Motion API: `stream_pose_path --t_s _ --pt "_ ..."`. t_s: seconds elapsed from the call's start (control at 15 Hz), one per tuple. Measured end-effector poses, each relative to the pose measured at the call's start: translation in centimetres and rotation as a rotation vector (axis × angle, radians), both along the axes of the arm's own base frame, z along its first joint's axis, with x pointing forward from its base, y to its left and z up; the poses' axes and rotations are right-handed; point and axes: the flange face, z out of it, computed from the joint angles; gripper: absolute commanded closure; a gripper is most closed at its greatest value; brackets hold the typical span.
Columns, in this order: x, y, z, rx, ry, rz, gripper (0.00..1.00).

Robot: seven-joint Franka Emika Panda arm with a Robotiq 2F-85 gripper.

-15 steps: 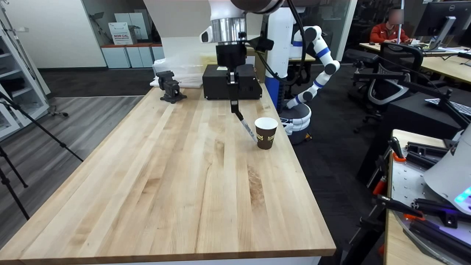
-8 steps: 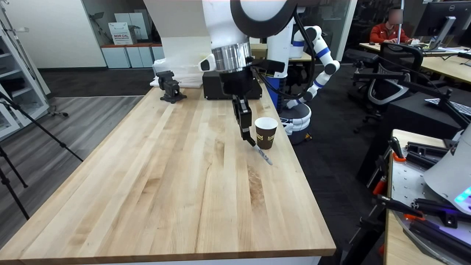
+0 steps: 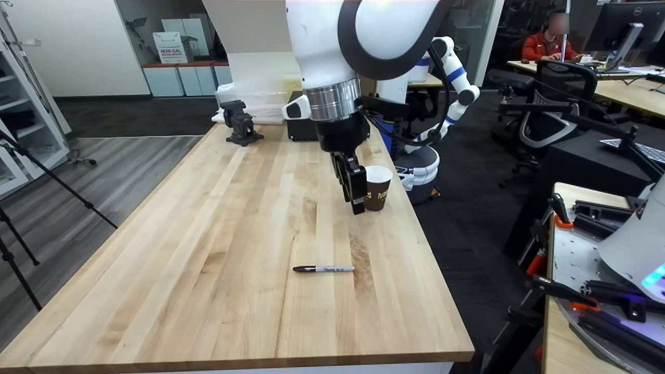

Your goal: Remove the marker from the cup.

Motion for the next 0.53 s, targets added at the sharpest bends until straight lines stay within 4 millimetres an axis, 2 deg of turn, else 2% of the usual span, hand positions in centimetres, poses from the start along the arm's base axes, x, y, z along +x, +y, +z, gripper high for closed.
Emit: stream_pose_path --t_s 0.13,0.2,0.27,0.4,0.53 --pt "-0.2 -0.1 0.0 -0.008 0.016 0.002 0.03" --pt "-0.4 -0.2 0.1 -0.015 0.026 0.003 0.01" --pt "-0.5 -0.3 0.4 -0.022 0.036 0.004 0.15" --pt "-0.8 -0.4 1.0 -0.031 0.046 0.006 0.03" --pt "-0.9 -0.4 1.5 -0.034 0.046 0.006 0.01"
